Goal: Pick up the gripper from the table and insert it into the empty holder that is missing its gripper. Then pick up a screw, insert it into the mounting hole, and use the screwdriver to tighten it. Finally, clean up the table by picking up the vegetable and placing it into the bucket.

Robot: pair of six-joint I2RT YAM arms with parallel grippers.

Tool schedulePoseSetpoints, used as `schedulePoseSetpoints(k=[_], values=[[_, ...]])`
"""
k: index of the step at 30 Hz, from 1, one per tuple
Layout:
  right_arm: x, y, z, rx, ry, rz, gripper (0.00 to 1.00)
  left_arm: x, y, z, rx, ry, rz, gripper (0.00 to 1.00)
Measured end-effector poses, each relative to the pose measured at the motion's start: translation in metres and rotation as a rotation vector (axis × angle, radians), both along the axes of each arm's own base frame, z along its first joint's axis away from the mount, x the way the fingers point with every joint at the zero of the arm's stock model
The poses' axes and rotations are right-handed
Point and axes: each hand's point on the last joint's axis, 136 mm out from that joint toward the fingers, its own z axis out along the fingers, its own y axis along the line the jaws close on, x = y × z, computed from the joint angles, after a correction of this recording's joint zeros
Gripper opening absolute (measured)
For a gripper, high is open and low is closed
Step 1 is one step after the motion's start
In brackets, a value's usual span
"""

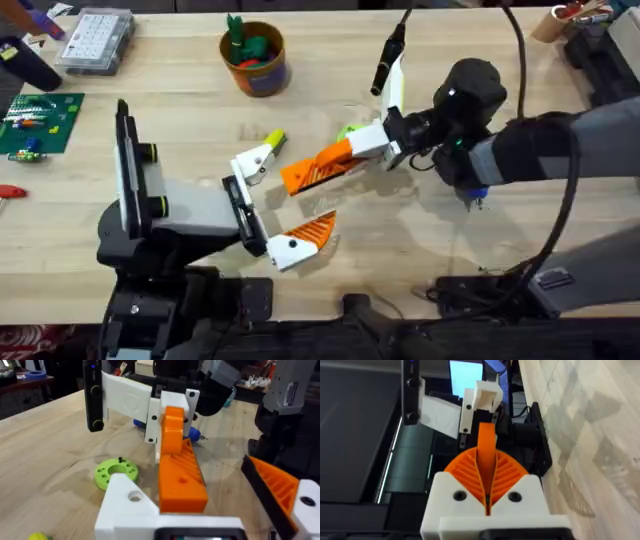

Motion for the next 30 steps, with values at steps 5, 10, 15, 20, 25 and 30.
schedulePoseSetpoints(k=[5,10,15,20,25,30], values=[[-0.002,-0.001,0.0,-0.003,0.009,0.014,0.017,-0.004,-0.002,0.0,-0.002,0.003,-0.027,0.99],[-0.005,-0.002,0.002,0.004,-0.003,0.032,0.017,-0.006,-0.003,0.0,0.003,-0.011,-0.041,0.99],[-0.007,-0.002,0.014,0.042,-0.084,0.037,0.017,-0.007,-0.003,0.0,0.006,-0.016,-0.045,0.99],[-0.006,-0.002,0.018,0.045,-0.079,0.03,0.017,-0.007,-0.003,-0.001,0.006,-0.016,-0.046,0.99],[-0.006,0.004,0.01,0.016,-0.007,0.022,0.017,-0.007,-0.003,-0.001,0.007,-0.018,-0.048,0.99],[-0.008,0.011,0.003,-0.009,0.042,0.015,0.017,-0.008,-0.003,-0.001,0.007,-0.018,-0.048,0.99]])
